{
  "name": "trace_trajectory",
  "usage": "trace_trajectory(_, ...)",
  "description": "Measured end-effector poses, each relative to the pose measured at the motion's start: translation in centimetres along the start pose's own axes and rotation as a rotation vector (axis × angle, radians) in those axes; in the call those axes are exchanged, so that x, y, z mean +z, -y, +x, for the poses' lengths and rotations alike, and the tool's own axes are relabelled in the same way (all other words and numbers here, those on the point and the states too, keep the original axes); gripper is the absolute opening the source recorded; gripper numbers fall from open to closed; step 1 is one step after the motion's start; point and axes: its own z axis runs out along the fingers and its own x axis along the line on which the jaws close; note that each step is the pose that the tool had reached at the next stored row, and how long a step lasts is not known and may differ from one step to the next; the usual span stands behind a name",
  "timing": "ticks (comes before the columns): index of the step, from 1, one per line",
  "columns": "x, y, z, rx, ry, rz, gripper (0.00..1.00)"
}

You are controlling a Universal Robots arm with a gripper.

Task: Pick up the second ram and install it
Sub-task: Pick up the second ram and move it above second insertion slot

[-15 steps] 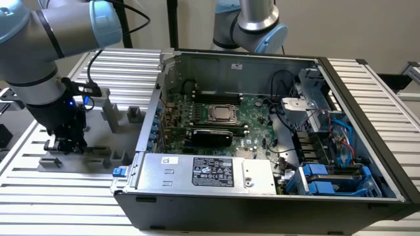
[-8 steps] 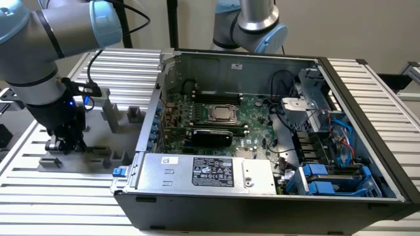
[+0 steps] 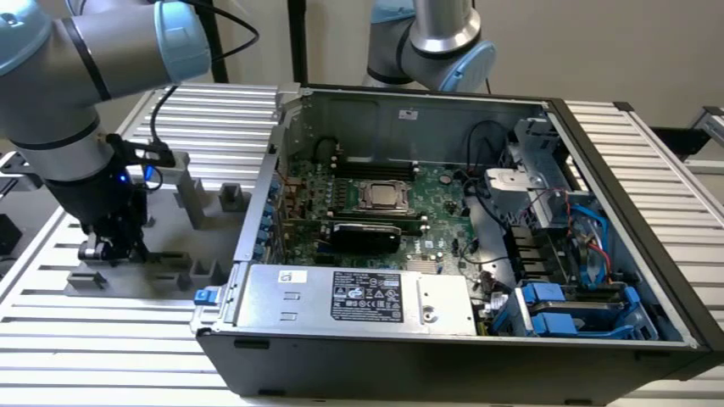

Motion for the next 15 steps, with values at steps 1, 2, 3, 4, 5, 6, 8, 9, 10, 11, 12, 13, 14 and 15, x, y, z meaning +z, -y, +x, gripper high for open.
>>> trace_trajectory(1, 0.0, 0.0, 0.0, 0.001, 0.0, 0.0, 0.0)
trace_trajectory(2, 0.0, 0.0, 0.0, 0.002, 0.0, 0.0, 0.0)
trace_trajectory(3, 0.0, 0.0, 0.0, 0.003, 0.0, 0.0, 0.0)
trace_trajectory(4, 0.0, 0.0, 0.0, 0.005, 0.0001, 0.0, 0.0)
trace_trajectory(5, 0.0, 0.0, 0.0, 0.007, 0.0001, 0.0, 0.0)
trace_trajectory(6, 0.0, 0.0, 0.0, 0.008, 0.0001, 0.0, 0.0)
trace_trajectory(8, 0.0, 0.0, 0.0, 0.011, 0.0001, 0.0, 0.0)
trace_trajectory(9, 0.0, 0.0, 0.0, 0.011, 0.0001, 0.0, 0.0)
trace_trajectory(10, 0.0, 0.0, 0.0, 0.011, 0.0001, 0.0, 0.0)
trace_trajectory(11, 0.0, 0.0, 0.0, 0.011, 0.0002, 0.0, 0.0)
trace_trajectory(12, 0.0, 0.0, 0.0, 0.011, 0.0001, 0.0, 0.0)
trace_trajectory(13, 0.0, 0.0, 0.0, 0.011, 0.0002, 0.0, 0.0)
trace_trajectory(14, 0.0, 0.0, 0.0, 0.011, 0.0002, 0.0, 0.0)
trace_trajectory(15, 0.0, 0.0, 0.0, 0.011, 0.0001, 0.0, 0.0)
